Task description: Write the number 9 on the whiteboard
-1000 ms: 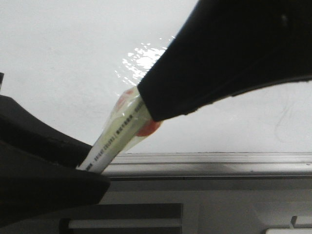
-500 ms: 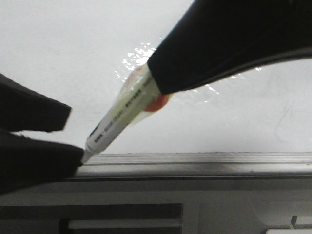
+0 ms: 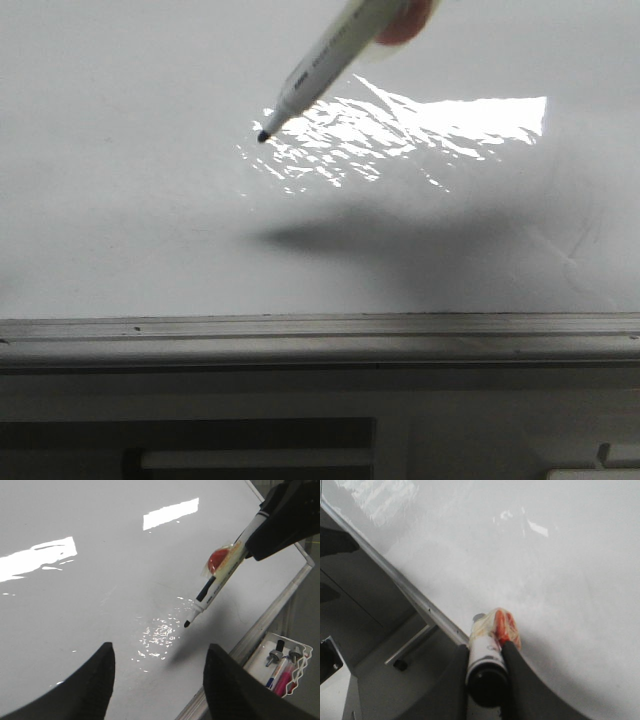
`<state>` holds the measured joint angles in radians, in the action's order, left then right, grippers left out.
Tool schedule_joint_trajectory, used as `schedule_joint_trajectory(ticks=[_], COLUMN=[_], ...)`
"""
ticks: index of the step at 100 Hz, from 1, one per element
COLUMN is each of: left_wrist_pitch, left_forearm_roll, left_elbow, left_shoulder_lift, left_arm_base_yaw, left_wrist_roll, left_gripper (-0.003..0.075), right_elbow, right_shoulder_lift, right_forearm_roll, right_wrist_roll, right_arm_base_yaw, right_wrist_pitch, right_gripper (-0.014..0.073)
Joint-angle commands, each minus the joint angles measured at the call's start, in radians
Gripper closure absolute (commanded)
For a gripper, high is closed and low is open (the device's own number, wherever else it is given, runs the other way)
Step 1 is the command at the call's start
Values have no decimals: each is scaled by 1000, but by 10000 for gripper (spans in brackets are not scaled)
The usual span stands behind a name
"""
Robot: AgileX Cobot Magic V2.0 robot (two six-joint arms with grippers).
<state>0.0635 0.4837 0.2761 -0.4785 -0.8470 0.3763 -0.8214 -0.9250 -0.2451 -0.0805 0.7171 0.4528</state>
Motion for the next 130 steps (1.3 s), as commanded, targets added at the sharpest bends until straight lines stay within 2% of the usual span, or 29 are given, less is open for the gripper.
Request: schedule_joint_trajectory(ticks=[1,34,46,62,74,91,111,119,130], left_wrist_pitch=[62,86,104,106,106,106,106,106,102], left_forearm_roll=[-28,-45,-49,-49,-49,-49,-49,-49,-49], left_elbow=[25,25,25,25,25,25,25,25,25], left_shoulder_lift=[-2,-2,-2,-2,-2,-2,-2,-2,-2], left_arm_base_yaw=[15,16,16,16,16,16,16,16,16], left_wrist_roll=[10,10,10,10,10,10,10,10,10], left_gripper=[344,345,345,345,345,345,345,345,345], right_elbow=[-66,-168,-215,-248,-246,-308,-331,-307,-215], right_shoulder_lift=[-14,-148,-218,-313,-298,-246,-256,-267,-265], right_forearm_roll=[7,29,29,29,40,45,50,48,17], right_wrist_roll=[6,6,-1,-43,-43,-43,-43,-24,-8], right_arm_base_yaw=[-33,-122,-122,-58,-55,-139,-162,-156,-125], right_wrist_pitch=[-58,-61,-66,0,76,128,135,194,202], right_gripper=[643,643,644,644,643,643,643,643,643])
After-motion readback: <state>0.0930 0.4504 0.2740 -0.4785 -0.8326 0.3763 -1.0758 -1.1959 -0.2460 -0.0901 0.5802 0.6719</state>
